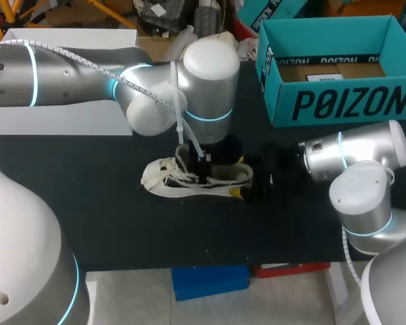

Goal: Take the shoe out of the shoebox, open the shoe tongue, remove and reinsert the insole, then place the shoe into the shoebox

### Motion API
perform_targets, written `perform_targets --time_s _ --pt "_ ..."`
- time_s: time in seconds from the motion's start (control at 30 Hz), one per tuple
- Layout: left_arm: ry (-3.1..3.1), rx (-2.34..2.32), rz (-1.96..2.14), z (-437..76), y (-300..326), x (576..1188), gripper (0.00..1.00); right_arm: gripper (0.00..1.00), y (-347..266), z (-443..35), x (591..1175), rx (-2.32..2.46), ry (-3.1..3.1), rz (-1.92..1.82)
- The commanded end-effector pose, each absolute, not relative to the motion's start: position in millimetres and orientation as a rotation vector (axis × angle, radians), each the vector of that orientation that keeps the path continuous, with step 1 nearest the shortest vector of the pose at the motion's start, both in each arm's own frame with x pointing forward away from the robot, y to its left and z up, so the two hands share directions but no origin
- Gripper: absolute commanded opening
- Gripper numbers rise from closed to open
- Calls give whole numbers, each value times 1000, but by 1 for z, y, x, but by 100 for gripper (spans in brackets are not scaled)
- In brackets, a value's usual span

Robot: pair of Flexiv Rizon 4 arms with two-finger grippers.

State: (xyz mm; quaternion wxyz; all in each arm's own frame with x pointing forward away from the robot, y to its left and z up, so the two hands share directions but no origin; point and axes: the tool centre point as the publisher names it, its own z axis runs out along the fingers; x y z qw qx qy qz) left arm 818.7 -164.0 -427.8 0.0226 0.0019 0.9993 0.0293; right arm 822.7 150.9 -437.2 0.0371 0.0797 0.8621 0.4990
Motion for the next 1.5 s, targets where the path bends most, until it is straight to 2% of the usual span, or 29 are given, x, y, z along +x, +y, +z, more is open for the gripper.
perform_targets --time_s 0.03,0.67,0.97,1.0,1.03,1.1,1.3,1.5 --pt "3010 58 124 -456 -157 813 40 0 151 -440 824 248 2647 1529" --pt "2573 -182 -117 -446 -147 848 37 0 151 -440 824 248 2647 1529" --pt "2612 -136 -155 -450 -153 849 23 0 151 -440 824 248 2647 1529" --pt "2618 -117 -150 -452 -154 848 19 0 151 -440 824 248 2647 1529" --pt "2632 -104 -142 -454 -156 846 9 0 151 -440 824 248 2647 1529" --pt "2644 -87 -121 -458 -157 845 0 0 151 -440 824 248 2647 1529" --pt "2754 -56 -94 -457 -161 844 0 0 151 -440 824 248 2647 1529" --pt "2950 -74 -208 -429 -159 844 0 0 151 -440 824 248 2647 1529"
